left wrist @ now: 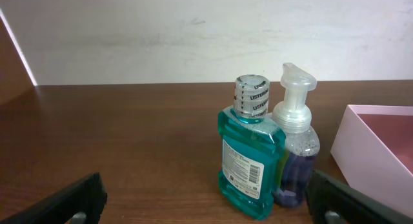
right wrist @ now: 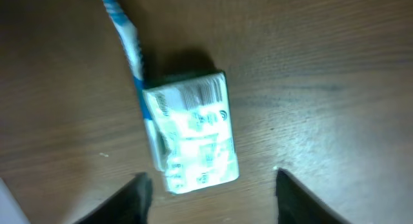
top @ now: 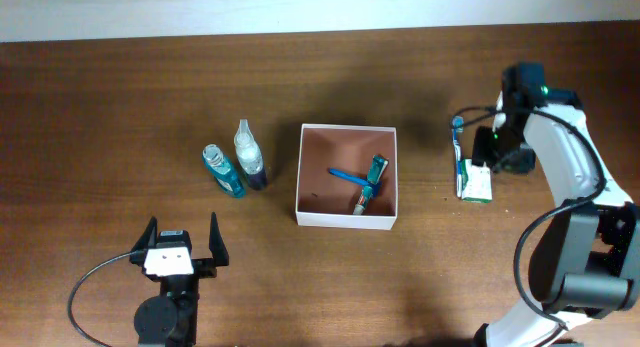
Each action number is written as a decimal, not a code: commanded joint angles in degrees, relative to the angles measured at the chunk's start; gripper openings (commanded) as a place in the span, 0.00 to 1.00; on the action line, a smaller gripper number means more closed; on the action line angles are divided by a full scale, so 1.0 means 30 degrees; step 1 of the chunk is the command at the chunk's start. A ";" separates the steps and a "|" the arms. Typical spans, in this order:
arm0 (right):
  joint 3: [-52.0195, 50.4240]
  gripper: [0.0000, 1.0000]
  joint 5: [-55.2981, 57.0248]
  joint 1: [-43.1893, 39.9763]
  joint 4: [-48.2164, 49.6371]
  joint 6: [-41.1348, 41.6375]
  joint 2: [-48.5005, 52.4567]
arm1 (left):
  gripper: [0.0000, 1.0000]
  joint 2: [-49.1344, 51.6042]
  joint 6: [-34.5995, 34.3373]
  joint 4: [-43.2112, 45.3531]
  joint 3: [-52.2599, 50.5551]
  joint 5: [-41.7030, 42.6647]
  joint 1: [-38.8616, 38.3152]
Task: Pack container
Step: 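Open the right gripper and withdraw toward the white-green packet, then grasp the white-green packet with the right gripper, then lift the packet and carry it over the box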
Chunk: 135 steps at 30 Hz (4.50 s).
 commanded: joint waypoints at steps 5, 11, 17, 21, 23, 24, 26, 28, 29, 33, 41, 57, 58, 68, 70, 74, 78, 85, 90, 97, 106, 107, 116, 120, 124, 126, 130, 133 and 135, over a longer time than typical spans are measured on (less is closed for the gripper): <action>-0.2302 0.76 -0.1865 -0.0605 0.1800 -0.2295 -0.0058 | 1.00 -0.0124 0.0372 0.0000 -0.0146 0.0197 0.0000; -0.2958 0.79 -0.1851 -0.0517 0.2025 -0.2288 -0.0051 | 0.99 -0.0124 0.0372 0.0000 -0.0146 0.0197 0.0000; -0.4087 0.79 -0.1559 -0.0517 0.2849 -0.2288 -0.0029 | 1.00 -0.0124 0.0372 0.0000 -0.0146 0.0204 0.0000; -0.4867 0.79 -0.1341 -0.0546 0.3891 -0.2273 -0.0029 | 0.99 -0.0124 0.0372 0.0000 -0.0146 0.0197 0.0000; -0.5005 0.78 -0.1341 -0.0546 0.4248 -0.2193 -0.0029 | 1.00 -0.0124 0.0372 0.0000 -0.0146 0.0204 0.0000; -0.5005 0.77 -0.1341 -0.0546 0.4357 -0.2193 -0.0029 | 1.00 -0.0124 0.0372 0.0000 -0.0146 0.0197 0.0000; -0.5005 0.75 -0.1333 -0.0546 0.4510 -0.2200 -0.0029 | 0.99 -0.0124 0.0372 0.0000 -0.0146 0.0197 0.0000; -0.5005 0.73 -0.1027 -0.0546 0.4634 -0.2178 -0.0029 | 0.99 -0.0124 0.0372 0.0000 -0.0146 0.0197 0.0000; -0.5005 0.72 -0.0794 -0.0546 0.4685 -0.2098 -0.0029 | 1.00 -0.0124 0.0372 0.0000 -0.0146 0.0197 0.0000; -0.5005 0.69 -0.0641 -0.0546 0.4779 -0.1982 -0.0029 | 0.99 -0.0124 0.0372 0.0000 -0.0146 0.0197 0.0000; -0.5858 0.76 0.0240 -0.0568 0.5581 -0.1989 -0.0029 | 1.00 -0.0124 0.0372 0.0000 -0.0146 0.0197 0.0000; -0.6324 0.45 -0.0299 -0.0794 0.6069 -0.1705 -0.0036 | 1.00 -0.0124 0.0372 0.0000 -0.0146 0.0204 0.0000; -0.6317 0.43 -0.0350 -0.0794 0.6062 -0.1705 -0.0036 | 1.00 -0.0124 0.0372 0.0000 -0.0146 0.0197 0.0000; -0.4000 0.38 -0.0867 -0.0765 0.3439 -0.1698 -0.0073 | 0.99 -0.0124 0.0372 0.0000 -0.0146 0.0197 0.0000; -0.3242 0.37 -0.0940 -0.0765 0.2696 -0.1698 -0.0087 | 1.00 -0.0124 0.0372 0.0000 -0.0146 0.0197 0.0000; -0.1931 0.37 -0.1596 -0.0758 0.1406 -0.1698 -0.0109 | 1.00 -0.0124 0.0372 0.0000 -0.0146 0.0197 0.0000; -0.0816 0.36 -0.2426 -0.0627 0.0240 -0.1683 -0.0299 | 1.00 -0.0124 0.0372 0.0000 -0.0146 0.0197 0.0000; 0.1355 0.35 -0.3359 0.0685 -0.1953 -0.0328 -0.1137 | 1.00 -0.0124 0.0372 0.0000 -0.0146 0.0197 0.0000; 0.2973 0.35 -0.3366 0.2863 -0.3264 0.1319 -0.2120 | 0.99 -0.0124 0.0372 0.0000 -0.0146 0.0204 0.0000; 0.3475 0.35 -0.3366 0.5727 -0.3257 0.4852 -0.2747 | 1.00 -0.0124 0.0372 0.0000 -0.0146 0.0197 0.0000; 0.3461 0.35 -0.3206 1.0069 -0.1982 0.7723 -0.2732 | 1.00 -0.0124 0.0372 0.0000 -0.0153 0.0197 0.0000; 0.3461 0.35 -0.3198 1.0455 -0.1807 0.7832 -0.2725 | 1.00 -0.0124 0.0372 0.0000 -0.0146 0.0197 0.0000; 0.3417 0.35 0.0160 1.3296 -0.1494 0.9690 -0.1923 | 1.00 -0.0124 0.0372 0.0000 -0.0146 0.0197 0.0000; 0.3308 0.35 0.1435 1.3777 -0.1319 1.0484 -0.1428 | 0.99 -0.0124 0.0372 0.0000 -0.0146 0.0197 0.0000; 0.2965 0.35 0.1916 1.3704 -0.0867 1.0826 -0.0933 | 1.00 -0.0124 0.0372 0.0000 -0.0146 0.0197 0.0000; 0.2703 0.35 0.2025 1.3704 -0.0641 1.1307 -0.0707 | 0.99 -0.0124 0.0364 0.0000 -0.0146 0.0197 0.0000; 0.2288 0.35 0.2047 1.3704 -0.0131 1.1315 -0.0197 | 0.99 -0.0124 0.0372 0.0000 -0.0146 0.0197 0.0000; 0.2164 0.35 0.2040 1.3704 -0.0015 1.1380 0.0080 | 1.00 -0.0124 0.0372 0.0000 -0.0146 0.0197 0.0000; 0.2149 0.35 0.2113 1.3697 0.0000 1.1672 0.0204 | 0.99 -0.0124 0.0372 0.0000 -0.0146 0.0197 0.0000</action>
